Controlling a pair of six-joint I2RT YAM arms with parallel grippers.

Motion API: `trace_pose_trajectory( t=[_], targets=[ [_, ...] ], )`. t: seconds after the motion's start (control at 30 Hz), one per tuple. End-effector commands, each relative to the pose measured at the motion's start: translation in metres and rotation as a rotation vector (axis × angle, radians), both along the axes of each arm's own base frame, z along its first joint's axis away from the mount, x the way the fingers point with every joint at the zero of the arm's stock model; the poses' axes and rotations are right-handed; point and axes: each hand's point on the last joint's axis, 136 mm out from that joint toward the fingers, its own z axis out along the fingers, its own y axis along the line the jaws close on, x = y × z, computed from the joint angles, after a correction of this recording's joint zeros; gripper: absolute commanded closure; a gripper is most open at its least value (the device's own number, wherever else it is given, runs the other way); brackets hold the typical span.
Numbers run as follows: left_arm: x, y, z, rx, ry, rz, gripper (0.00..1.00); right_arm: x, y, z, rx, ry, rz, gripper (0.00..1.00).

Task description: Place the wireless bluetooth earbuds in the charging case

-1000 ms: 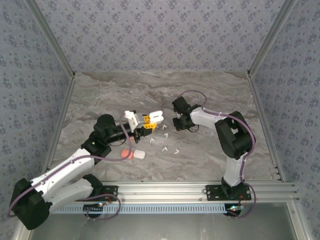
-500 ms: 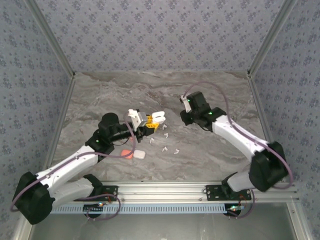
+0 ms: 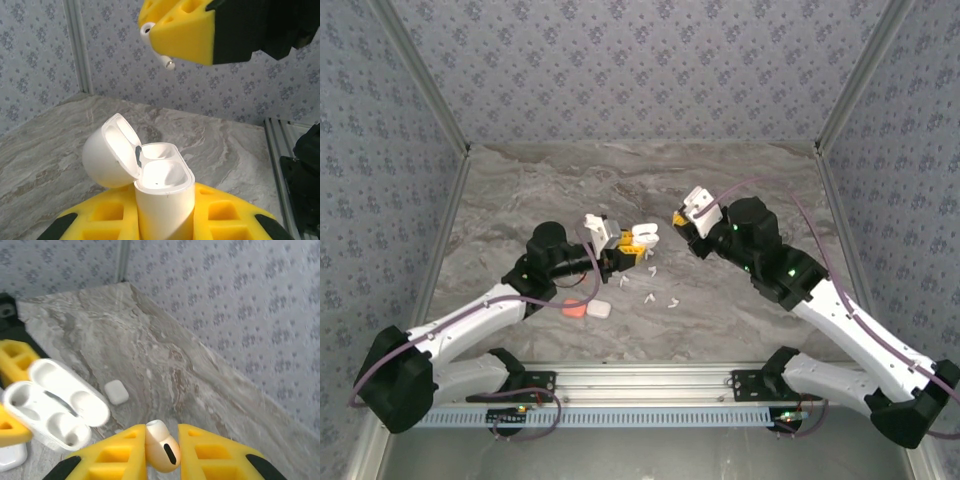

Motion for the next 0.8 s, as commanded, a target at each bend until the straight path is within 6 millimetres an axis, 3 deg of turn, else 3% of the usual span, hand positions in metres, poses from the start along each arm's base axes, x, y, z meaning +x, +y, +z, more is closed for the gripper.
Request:
trace_pose_trajectory(
  t=[0.0, 0.2, 0.77],
  targets=[
    [-0.007, -0.008, 0.038, -0.087, -0.065, -0.052, 1.0, -0.004, 0.009, 0.012, -0.052, -0.112, 0.044, 0.79],
    [-0.011, -0.013, 0.038, -0.087, -0.062, -0.069, 1.0, -0.008, 0.021, 0.004, -0.112, -0.131, 0.076, 0.79],
    [-0.012, -0.014, 0.042, -0.09, -0.069, -0.073, 1.0, -0.008, 0.025, -0.03, -0.271, -0.128, 0.063, 0.79]
  ],
)
